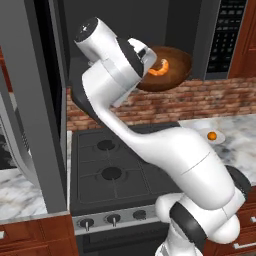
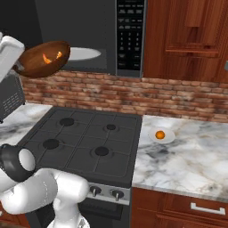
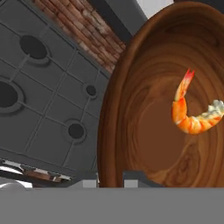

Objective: Remove the tangerine from the bowl and place it on the small plate. Then place the bowl with only the shrimp in the microwave, close the door, and press the start button to microwave the shrimp.

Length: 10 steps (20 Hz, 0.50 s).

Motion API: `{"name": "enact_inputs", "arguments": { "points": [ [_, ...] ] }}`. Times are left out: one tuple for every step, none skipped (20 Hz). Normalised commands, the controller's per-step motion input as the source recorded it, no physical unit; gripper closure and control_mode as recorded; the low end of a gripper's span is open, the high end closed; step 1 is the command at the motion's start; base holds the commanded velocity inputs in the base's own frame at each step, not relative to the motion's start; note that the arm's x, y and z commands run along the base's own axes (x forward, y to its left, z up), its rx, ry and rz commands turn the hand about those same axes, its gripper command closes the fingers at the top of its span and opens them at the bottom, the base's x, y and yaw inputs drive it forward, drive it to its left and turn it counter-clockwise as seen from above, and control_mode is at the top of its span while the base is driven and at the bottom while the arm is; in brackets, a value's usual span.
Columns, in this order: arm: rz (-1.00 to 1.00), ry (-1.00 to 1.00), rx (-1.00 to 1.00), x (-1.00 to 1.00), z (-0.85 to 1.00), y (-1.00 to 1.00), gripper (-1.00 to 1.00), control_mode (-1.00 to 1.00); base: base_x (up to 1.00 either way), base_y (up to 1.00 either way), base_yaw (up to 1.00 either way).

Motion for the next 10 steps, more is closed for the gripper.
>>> {"name": "enact_inputs", "arguments": {
  "points": [
    [0.14, 0.0, -0.03, 0.7, 0.2, 0.06, 1.0, -1.0, 0.0, 0.0, 0.0],
    [0.15, 0.0, -0.03, 0.85, 0.09, 0.0, 1.0, -1.0, 0.0, 0.0, 0.0],
    [0.18, 0.0, -0.01, 0.9, 0.11, 0.01, 1.0, -1.0, 0.0, 0.0, 0.0],
    [0.19, 0.0, 0.0, 1.0, 0.15, 0.0, 1.0, -1.0, 0.0, 0.0, 0.0],
    [0.2, 0.0, -0.01, 0.92, 0.2, 0.0, 1.0, -1.0, 0.0, 0.0, 0.0],
    [0.22, 0.01, -0.02, 0.95, 0.08, 0.0, 1.0, -1.0, 0.0, 0.0, 0.0],
    [0.23, 0.05, -0.03, 0.99, 0.0, 0.0, 1.0, -1.0, 0.0, 0.0, 0.0],
    [0.24, 0.04, 0.0, 0.93, 0.0, 0.0, 1.0, -1.0, 0.0, 0.0, 0.0],
    [0.2, 0.06, 0.0, 0.87, 0.0, -0.01, 1.0, -1.0, 0.0, 0.0, 0.0],
    [0.19, 0.08, 0.0, 0.88, 0.0, -0.05, 1.0, -1.0, 0.0, 0.0, 0.0]
  ]
}}
